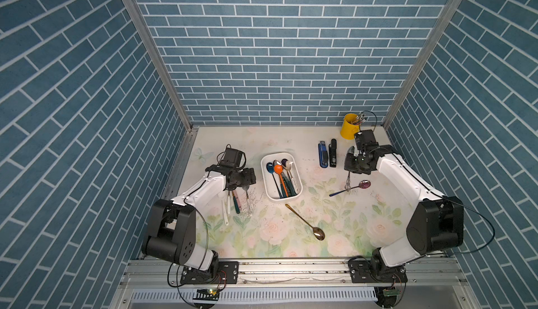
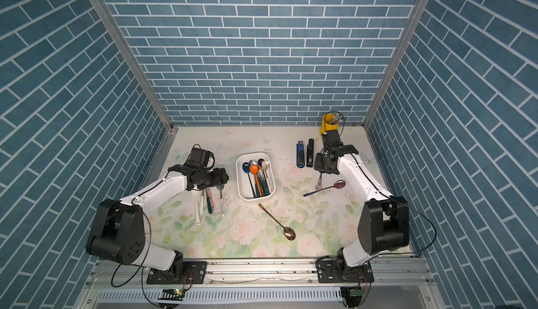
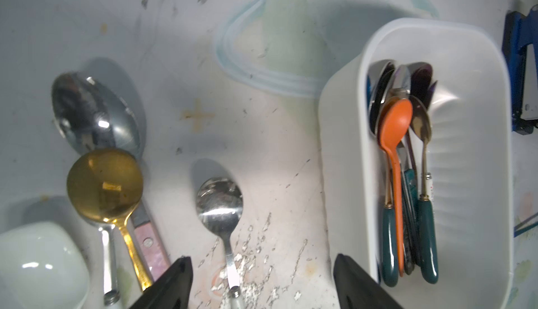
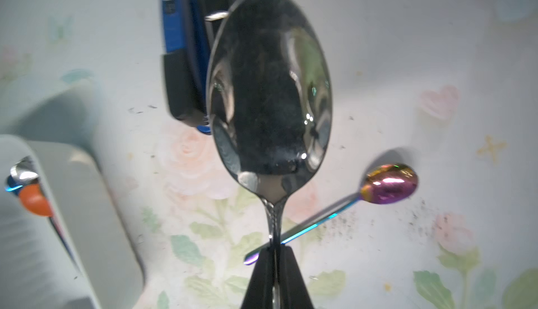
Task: Put the spoon into the storage box
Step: Pick up the spoon from the center of the board, then place the spoon in the storage box.
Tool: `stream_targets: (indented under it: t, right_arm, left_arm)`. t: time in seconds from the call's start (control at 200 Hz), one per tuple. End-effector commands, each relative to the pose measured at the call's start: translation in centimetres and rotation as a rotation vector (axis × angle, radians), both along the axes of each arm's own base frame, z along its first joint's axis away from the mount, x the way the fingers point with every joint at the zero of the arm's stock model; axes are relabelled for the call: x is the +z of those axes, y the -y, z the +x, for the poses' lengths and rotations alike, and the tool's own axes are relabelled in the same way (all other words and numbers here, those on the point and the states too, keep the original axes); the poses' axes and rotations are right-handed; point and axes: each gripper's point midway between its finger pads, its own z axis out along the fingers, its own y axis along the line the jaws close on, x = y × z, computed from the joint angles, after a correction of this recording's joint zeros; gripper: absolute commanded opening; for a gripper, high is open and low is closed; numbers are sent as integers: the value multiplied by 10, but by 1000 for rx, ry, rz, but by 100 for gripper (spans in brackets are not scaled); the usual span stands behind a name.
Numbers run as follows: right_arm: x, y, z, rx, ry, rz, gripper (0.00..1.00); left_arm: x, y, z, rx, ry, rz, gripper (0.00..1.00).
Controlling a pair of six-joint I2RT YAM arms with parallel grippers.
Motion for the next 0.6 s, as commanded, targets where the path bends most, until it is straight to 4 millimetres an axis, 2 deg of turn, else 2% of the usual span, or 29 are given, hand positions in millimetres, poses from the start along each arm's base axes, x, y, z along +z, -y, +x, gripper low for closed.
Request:
stream_targets:
  t: [0.0, 0.14, 0.305, 0.48, 0.595]
  right_arm:
    - [-4, -41, 1, 104, -49, -8, 2]
    - [-5, -105, 14, 229, -46, 3, 2]
    - [-12, -164, 25, 340, -52, 18, 2]
    - [-26, -207, 28, 416, -72, 44, 2]
    - [-43, -222, 24, 444, -97, 33, 1]
  left_arm:
    - [-3, -7, -8, 42, -18, -58, 82]
    - [-11, -20, -20, 74, -39, -60, 82]
    - [-18, -31, -29, 109, -54, -74, 82]
    - [-19, -37, -32, 127, -57, -66, 82]
    - [-21, -39, -34, 131, -63, -55, 82]
